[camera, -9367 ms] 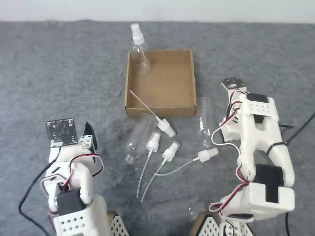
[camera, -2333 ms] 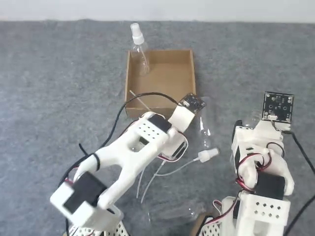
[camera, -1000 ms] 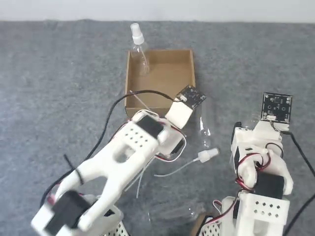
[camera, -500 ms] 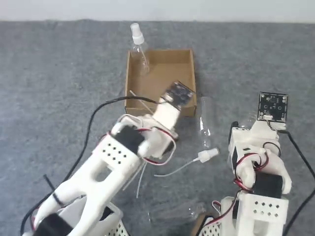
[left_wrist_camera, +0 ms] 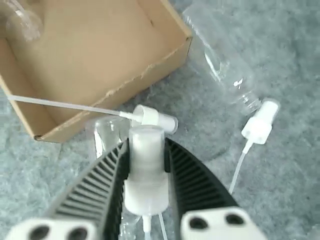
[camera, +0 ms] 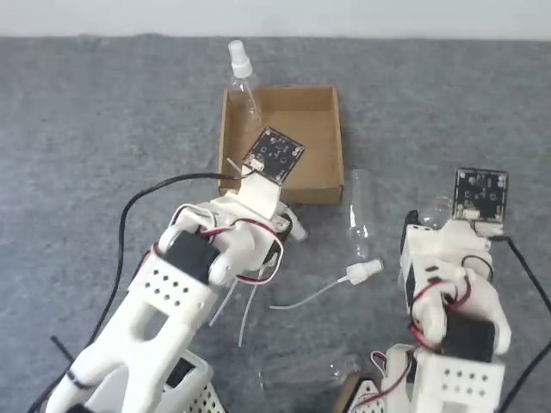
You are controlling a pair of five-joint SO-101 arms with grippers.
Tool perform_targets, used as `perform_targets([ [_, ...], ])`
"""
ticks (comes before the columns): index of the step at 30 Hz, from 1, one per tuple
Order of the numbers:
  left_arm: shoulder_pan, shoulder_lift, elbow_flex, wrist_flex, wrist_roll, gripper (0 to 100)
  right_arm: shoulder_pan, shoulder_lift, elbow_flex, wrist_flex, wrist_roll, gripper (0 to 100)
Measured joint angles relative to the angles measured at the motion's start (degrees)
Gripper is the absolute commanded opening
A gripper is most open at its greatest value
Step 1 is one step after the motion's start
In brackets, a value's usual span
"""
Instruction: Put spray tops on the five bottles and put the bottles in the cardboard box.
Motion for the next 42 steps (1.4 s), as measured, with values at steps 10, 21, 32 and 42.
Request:
perform_targets([
  [10, 0.00, -10.02, 3.60, 0.00, 0.00, 1, -6.59, -15.82, 6.77, 0.18, 2.81, 8.0],
  [21, -5.71, -21.89, 7.91, -2.37, 2.02, 1, -12.84, -17.14, 9.41, 0.18, 2.81, 8.0],
  [32, -9.41, -36.22, 12.13, -3.43, 4.31, 1, -20.31, -17.41, 10.99, 0.18, 2.81, 8.0],
  [42, -9.41, -49.23, 14.51, -3.43, 4.31, 1, -22.42, -17.93, 11.08, 0.18, 2.90, 8.0],
])
